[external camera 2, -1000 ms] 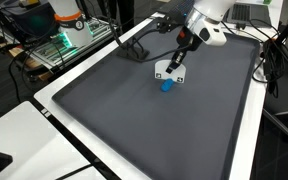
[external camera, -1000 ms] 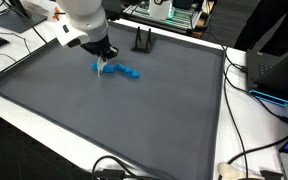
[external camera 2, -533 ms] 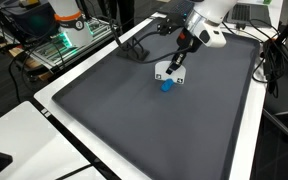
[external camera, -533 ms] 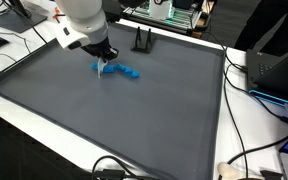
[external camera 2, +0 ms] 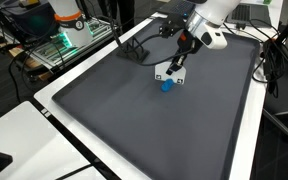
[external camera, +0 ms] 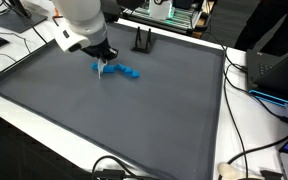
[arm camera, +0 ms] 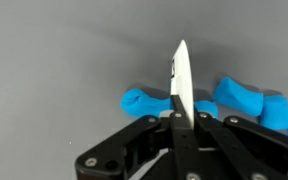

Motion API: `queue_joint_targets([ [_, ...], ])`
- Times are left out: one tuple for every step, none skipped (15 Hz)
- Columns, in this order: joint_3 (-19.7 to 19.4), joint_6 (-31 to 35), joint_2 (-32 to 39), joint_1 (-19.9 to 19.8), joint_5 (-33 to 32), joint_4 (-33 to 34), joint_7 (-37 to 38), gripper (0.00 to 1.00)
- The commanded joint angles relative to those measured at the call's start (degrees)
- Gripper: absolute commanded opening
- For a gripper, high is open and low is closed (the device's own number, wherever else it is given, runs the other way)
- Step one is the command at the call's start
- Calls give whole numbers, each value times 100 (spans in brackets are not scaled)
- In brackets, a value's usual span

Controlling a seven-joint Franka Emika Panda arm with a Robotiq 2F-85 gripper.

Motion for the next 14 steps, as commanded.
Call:
queue_joint_targets([
  [63,-191,276,-85,-26,140,-254,1],
  [65,-248,278,-88,-20,155,-290,1],
  [70,-320,273,-94,-12,159,-341,1],
  [65,-369,266,-100,3,152,-338,1],
  [64,-390,249,-105,0,124,-352,1],
  [56,-418,225,-110,-1,84,-345,1],
  [49,-430,199,-113,-6,47,-336,1],
  [48,-445,174,-122,-6,15,-345,1],
  [39,-456,150,-125,-10,-18,-328,1],
  [43,-470,132,-136,2,-38,-339,1],
  [40,-504,108,-142,1,-63,-338,1],
  [47,-565,85,-154,5,-85,-363,1],
  [52,-624,72,-165,9,-95,-379,1],
  [53,-694,62,-170,5,-104,-392,1],
])
